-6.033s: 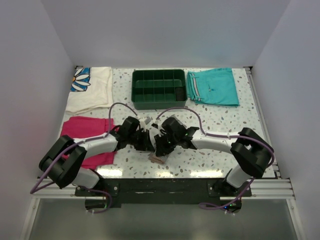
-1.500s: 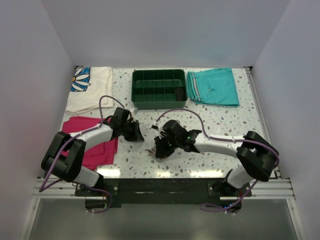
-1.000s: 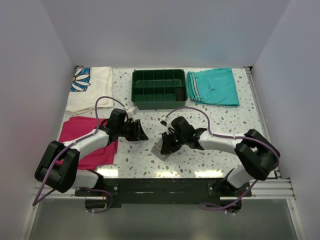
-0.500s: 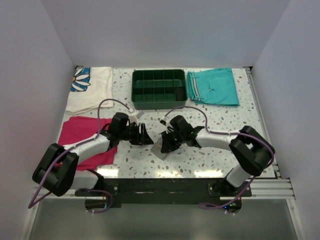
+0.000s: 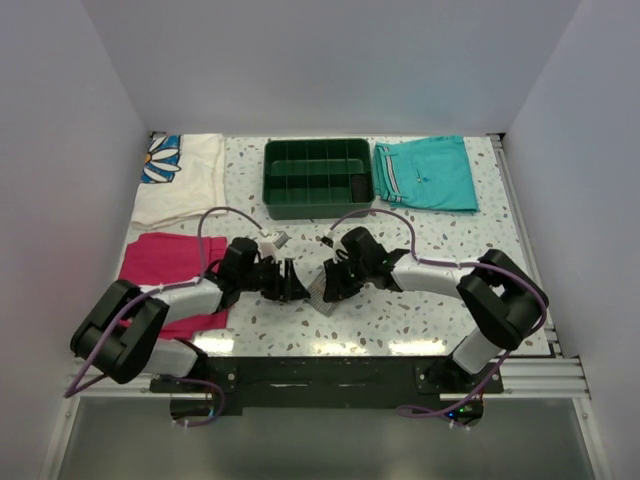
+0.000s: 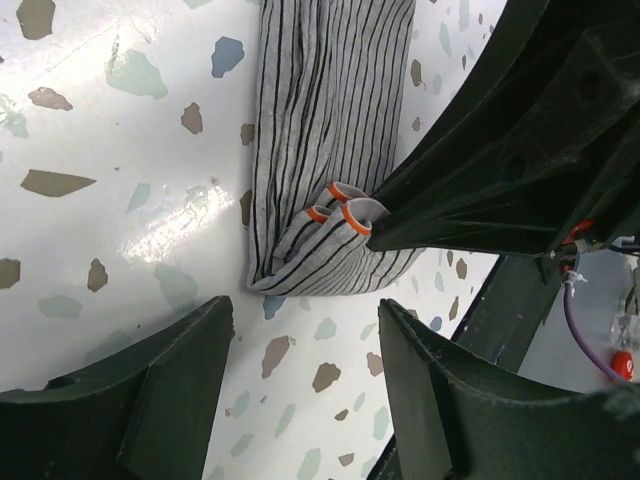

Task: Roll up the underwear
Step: Roll the underwear to the center of the board.

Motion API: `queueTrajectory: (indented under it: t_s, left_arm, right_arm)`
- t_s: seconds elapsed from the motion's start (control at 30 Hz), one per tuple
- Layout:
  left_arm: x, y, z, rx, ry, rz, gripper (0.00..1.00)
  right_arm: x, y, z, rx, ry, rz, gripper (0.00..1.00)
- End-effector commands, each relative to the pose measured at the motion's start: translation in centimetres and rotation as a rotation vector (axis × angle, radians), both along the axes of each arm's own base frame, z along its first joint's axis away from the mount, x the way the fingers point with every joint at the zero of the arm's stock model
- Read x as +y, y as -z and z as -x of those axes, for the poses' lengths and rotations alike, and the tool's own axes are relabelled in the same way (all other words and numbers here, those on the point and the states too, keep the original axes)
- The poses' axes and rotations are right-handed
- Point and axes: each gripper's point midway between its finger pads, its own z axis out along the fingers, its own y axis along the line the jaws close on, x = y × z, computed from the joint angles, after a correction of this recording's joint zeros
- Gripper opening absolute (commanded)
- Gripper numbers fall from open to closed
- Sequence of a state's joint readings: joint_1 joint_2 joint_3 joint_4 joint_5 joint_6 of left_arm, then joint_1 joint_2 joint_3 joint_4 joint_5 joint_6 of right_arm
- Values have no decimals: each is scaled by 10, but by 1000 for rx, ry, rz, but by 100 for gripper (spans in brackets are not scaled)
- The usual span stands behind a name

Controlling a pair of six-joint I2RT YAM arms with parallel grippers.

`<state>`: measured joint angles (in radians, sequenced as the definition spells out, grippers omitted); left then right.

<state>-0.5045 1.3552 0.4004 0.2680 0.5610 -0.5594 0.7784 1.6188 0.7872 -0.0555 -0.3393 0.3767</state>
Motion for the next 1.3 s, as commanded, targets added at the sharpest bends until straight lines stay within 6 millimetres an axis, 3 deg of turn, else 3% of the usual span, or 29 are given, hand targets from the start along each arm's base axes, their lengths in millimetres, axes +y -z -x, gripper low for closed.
queueTrajectory:
  t_s: [0.0, 0.27, 0.6, 1.07, 1.27]
  left_arm:
    - [-14, -6, -12, -108, 67, 66, 66]
    - [-28, 2, -18, -101, 118, 115, 66]
    - [-27, 21, -10, -58, 135, 107, 61]
    - [-32, 29, -23, -47, 114, 104, 30]
    - [-33, 35, -27, -23, 100, 84, 17]
  right_arm:
    - [-15, 14, -8, -12, 14, 80, 20]
    - [-16, 17, -2, 0, 0, 78, 20]
    - [-16, 19, -3, 6, -2, 79, 21]
    - [-13, 14, -4, -2, -8, 64, 24]
    - [-18, -13, -16, -90, 49, 56, 41]
